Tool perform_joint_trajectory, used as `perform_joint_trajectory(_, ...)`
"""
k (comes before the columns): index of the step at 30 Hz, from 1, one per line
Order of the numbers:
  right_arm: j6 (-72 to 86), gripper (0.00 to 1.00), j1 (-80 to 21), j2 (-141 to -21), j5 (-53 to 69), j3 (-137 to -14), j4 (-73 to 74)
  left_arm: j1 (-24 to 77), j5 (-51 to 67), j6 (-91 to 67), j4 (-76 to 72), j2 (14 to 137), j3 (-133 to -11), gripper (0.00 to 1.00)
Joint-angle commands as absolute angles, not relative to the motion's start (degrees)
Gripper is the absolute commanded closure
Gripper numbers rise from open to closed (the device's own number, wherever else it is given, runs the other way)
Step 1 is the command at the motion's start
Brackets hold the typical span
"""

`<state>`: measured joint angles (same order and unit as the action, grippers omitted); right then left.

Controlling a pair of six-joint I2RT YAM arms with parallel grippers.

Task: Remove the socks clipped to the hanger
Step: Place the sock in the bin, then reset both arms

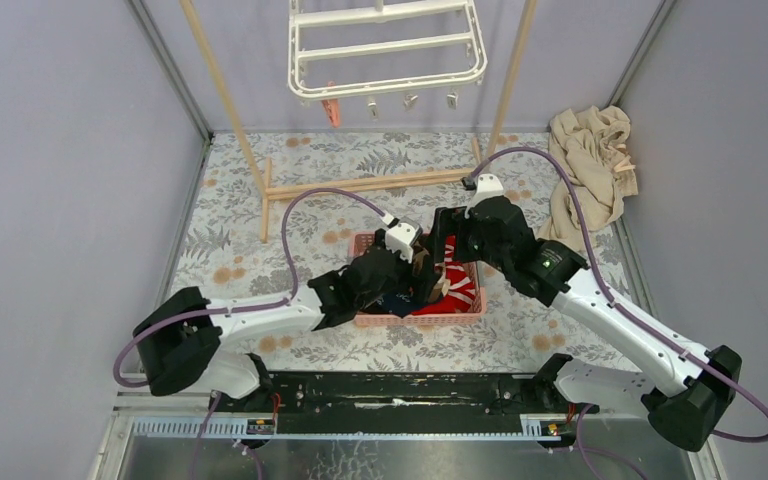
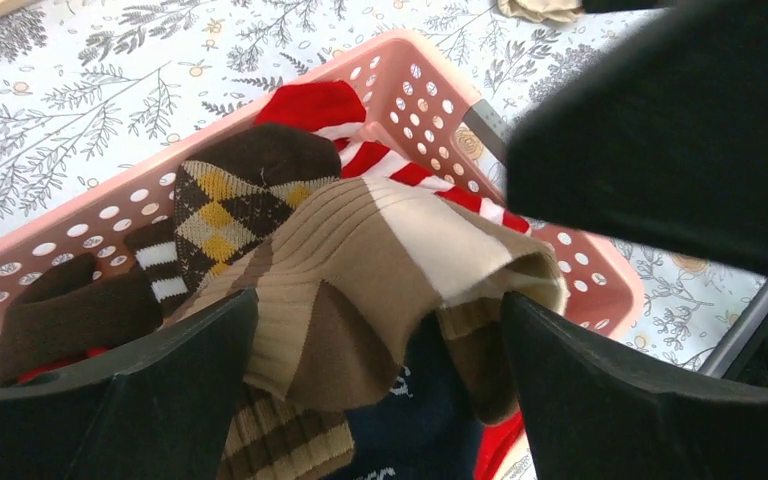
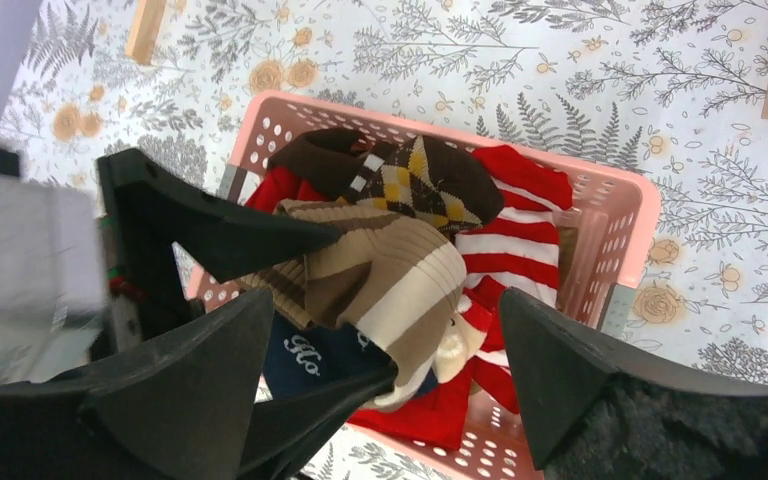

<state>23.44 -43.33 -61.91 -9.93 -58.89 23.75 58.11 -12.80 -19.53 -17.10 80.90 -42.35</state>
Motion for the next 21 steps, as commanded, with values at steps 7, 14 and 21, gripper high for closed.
perform_joint_trajectory(7,25.2,0.11,-41.7,-64.3,-5.7,-51.9,16.4,59.3,-21.5,-18.0,-10.6,65.5,-45.0,0.01)
perform_joint_trajectory(14,25.7,0.11,-41.5,-66.6,-4.3,-47.0,12.4,59.2,-28.8,-18.1,-3.8,56.1,-41.8,0.01)
perform_joint_trajectory(21,23.4,0.01,-41.5,-56.5,-6.3,-47.9,14.7,59.2,-34.7,-19.0,8.3,45.1,-42.2,0.02)
